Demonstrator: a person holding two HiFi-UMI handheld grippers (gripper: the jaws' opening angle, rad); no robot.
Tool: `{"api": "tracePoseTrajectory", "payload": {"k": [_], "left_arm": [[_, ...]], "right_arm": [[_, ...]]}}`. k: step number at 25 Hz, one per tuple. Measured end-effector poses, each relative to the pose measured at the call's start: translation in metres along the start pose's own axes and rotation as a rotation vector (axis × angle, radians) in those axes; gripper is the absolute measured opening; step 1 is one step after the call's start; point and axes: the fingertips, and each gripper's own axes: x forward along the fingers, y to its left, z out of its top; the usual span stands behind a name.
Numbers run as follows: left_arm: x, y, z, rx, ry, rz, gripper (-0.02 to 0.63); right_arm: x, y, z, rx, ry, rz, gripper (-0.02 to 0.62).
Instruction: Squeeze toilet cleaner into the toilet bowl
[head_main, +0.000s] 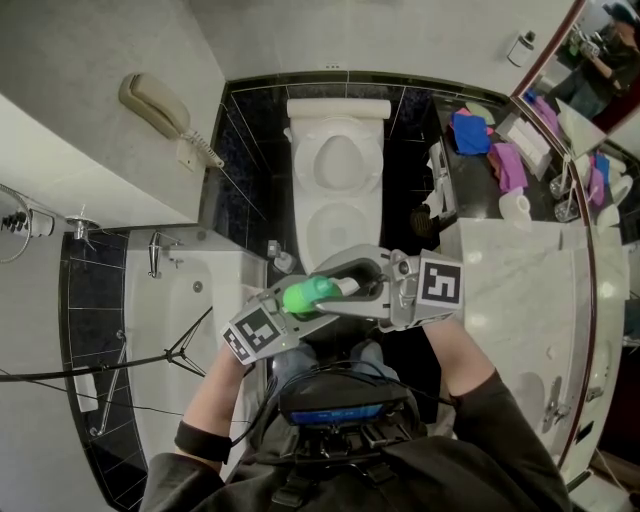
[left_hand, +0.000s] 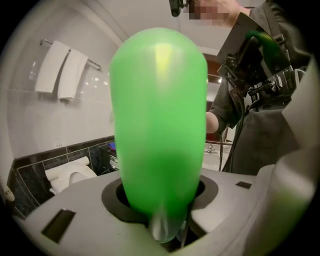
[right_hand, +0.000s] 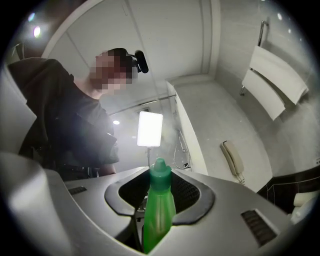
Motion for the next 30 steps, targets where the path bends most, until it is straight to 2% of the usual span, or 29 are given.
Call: {"api": "tracePoseTrajectory", "payload": {"k": [3,6,8,9,15,18,20,23,26,30], "left_arm": [[0.000,-0.001,0.000,0.003,0.001,0.000,0.192],[-0.001,0.009,0.001,0.013,-0.004,0.064,0.192],[-0.004,0.022,0.002,0.019,0.004,0.166,0.192],[-0.006,0.029,0.003,0.026,0.013,0.229,0.192],[-0.020,0.076,-0.007,0.179,0.052,0.570,0.192],[-0.032,0.097,0.001,0.208,0.070,0.750,0.192],[-0.040,0.110,0.006,0.215,0.074,0.865,0.192],[-0.053,0.126,0.006,0.244,0.090,0.993,0.192],[-0.063,0.135,0.005,0.279,0.114,1.066,0.192],[-0.070,0.140,0.002,0.299,0.145,1.098,0.192]], "right_arm": [[0.000,0.001,0.000,0.019,-0.014,-0.001,0.149],[0.000,-0.007,-0.001,0.075,-0.024,-0.056,0.182],[-0.001,-0.016,-0.002,0.103,-0.027,-0.109,0.239],[-0.002,-0.021,-0.002,0.110,-0.035,-0.143,0.239],[-0.009,-0.045,0.003,0.214,-0.106,-0.336,0.364],[-0.011,-0.055,0.003,0.315,-0.112,-0.431,0.360],[-0.012,-0.056,0.002,0.387,-0.113,-0.462,0.364],[-0.012,-0.055,-0.002,0.465,-0.105,-0.490,0.357],[-0.012,-0.055,-0.008,0.553,-0.119,-0.508,0.322],[-0.013,-0.060,-0.013,0.630,-0.147,-0.526,0.311]]}}
